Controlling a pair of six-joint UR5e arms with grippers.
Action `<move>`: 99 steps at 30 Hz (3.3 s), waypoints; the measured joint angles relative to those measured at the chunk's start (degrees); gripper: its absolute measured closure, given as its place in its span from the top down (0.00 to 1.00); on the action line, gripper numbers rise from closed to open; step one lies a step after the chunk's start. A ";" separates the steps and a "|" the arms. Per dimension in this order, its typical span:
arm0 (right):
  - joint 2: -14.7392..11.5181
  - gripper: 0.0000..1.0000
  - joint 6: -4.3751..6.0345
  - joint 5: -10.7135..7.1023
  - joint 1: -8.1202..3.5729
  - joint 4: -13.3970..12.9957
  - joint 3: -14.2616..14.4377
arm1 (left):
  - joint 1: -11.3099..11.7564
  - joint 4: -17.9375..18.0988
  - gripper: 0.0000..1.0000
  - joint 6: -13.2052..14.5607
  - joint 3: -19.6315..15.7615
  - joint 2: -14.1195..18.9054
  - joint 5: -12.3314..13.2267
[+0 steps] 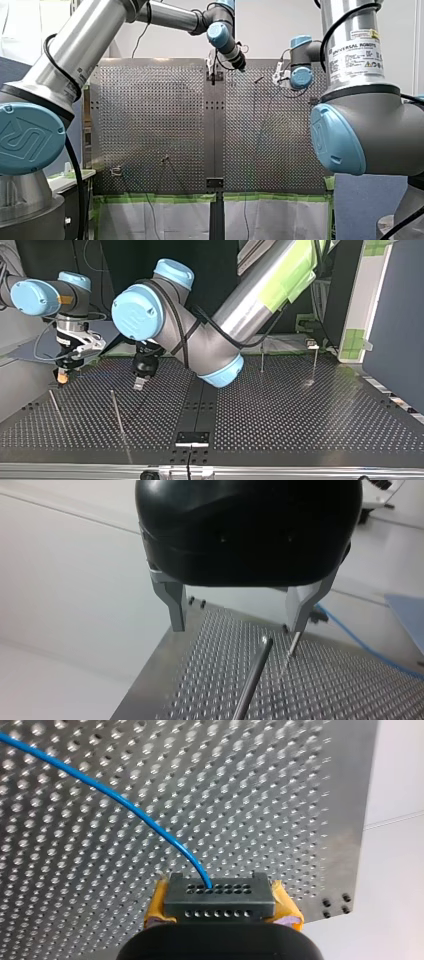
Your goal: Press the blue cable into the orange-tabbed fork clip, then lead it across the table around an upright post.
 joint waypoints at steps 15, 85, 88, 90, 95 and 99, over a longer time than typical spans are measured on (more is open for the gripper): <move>-2.47 0.00 -0.10 -0.37 0.44 0.80 -0.42 | -0.34 7.50 0.97 -3.66 -6.96 0.00 2.13; -9.58 0.00 0.34 -5.46 3.97 5.00 1.72 | -0.36 26.87 0.97 -26.43 -10.35 -7.47 2.34; -9.57 0.00 0.34 -5.46 3.97 5.00 1.72 | -0.25 26.74 0.97 -24.77 -10.06 -7.46 0.67; -9.58 0.00 0.34 -5.46 3.97 5.00 1.70 | -0.23 26.07 0.97 -23.51 -9.60 -7.42 -0.60; -9.55 0.00 0.34 -5.55 3.81 4.97 1.67 | -0.22 24.04 0.97 -20.75 -8.04 -7.39 -3.35; -9.53 0.00 0.34 -5.68 3.68 4.99 1.50 | -0.21 21.76 0.97 -18.30 -5.87 -7.37 -5.80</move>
